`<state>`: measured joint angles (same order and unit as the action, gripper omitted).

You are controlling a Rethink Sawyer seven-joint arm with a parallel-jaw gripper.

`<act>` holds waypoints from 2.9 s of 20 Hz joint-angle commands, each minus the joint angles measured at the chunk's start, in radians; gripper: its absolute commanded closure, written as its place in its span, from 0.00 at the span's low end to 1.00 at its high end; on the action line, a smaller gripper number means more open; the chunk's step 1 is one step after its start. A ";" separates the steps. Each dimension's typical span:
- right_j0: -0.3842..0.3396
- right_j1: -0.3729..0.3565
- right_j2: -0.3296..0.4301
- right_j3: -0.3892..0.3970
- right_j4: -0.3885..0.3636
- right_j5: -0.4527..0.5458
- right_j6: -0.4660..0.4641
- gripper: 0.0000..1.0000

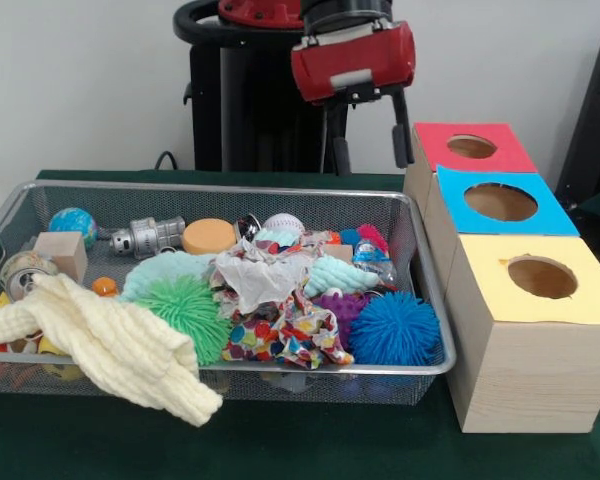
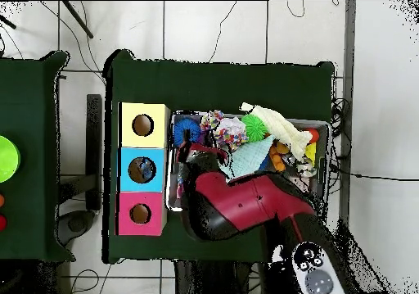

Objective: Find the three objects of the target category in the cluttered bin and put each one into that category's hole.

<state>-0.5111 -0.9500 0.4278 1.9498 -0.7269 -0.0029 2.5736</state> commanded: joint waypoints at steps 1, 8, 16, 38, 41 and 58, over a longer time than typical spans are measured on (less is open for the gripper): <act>0.089 0.083 -0.011 -0.066 -0.134 0.126 -0.143 0.00; 0.144 0.115 -0.096 -0.063 -0.180 0.093 -0.085 0.00; 0.215 0.145 -0.226 -0.069 -0.198 0.006 -0.022 0.00; 0.185 0.365 -0.343 -0.164 -0.213 -0.158 -0.003 0.00; 0.205 0.376 -0.372 -0.167 -0.197 -0.179 -0.005 0.00; 0.290 0.495 -0.491 -0.226 -0.118 -0.309 -0.002 0.00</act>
<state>-0.2313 -0.5230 -0.0412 1.8591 -0.8890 -0.2441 2.5736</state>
